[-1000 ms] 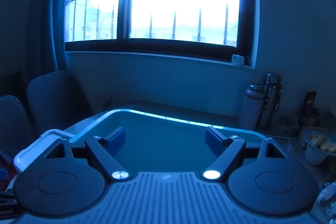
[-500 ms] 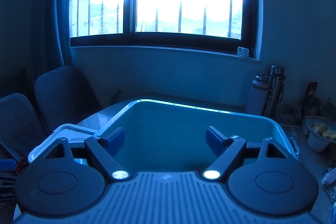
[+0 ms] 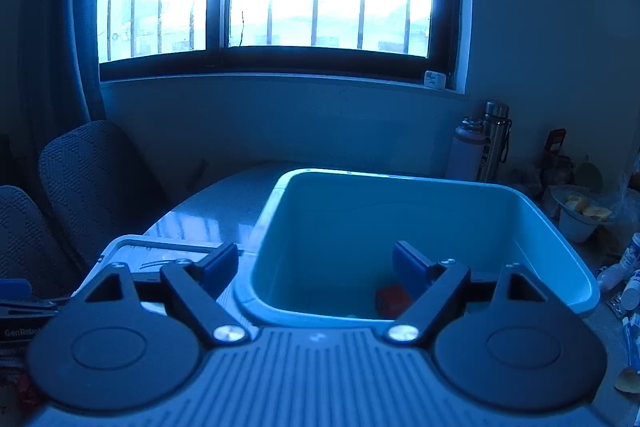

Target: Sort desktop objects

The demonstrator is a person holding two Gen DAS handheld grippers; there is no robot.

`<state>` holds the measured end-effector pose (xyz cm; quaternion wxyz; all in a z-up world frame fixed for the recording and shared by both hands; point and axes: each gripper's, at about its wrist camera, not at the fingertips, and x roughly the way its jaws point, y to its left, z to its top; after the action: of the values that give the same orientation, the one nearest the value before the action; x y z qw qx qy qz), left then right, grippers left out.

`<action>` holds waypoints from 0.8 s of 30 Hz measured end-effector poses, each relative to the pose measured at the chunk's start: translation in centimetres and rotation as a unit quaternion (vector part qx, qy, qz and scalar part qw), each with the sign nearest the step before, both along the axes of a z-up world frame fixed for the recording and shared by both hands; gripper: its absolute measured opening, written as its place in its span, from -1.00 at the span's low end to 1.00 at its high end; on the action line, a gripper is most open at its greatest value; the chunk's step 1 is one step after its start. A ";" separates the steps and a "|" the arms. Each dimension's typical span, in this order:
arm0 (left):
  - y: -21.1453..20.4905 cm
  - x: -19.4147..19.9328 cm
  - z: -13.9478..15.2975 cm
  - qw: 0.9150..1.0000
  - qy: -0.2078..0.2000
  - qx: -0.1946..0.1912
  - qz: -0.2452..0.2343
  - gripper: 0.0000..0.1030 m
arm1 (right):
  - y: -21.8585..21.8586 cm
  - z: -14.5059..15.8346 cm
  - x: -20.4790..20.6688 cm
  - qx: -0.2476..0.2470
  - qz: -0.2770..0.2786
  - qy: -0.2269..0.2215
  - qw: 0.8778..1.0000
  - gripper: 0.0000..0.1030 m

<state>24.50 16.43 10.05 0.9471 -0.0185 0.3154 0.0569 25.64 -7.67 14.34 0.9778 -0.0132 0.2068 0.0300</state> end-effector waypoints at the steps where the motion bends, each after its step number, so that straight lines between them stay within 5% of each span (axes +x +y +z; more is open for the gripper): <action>1: 0.6 0.1 0.1 1.000 -0.003 0.003 -0.006 0.51 | 0.7 0.1 -0.2 -0.002 -0.004 -0.002 1.000 0.64; 24: 12.5 2.2 -1.2 1.000 0.029 0.000 -0.009 0.51 | 13.6 -0.7 -1.9 -0.008 0.006 0.027 1.000 0.68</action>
<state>26.70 28.94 8.82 0.9381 -0.0138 0.3428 0.0489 23.75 5.97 13.68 0.9715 -0.0211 0.2334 0.0347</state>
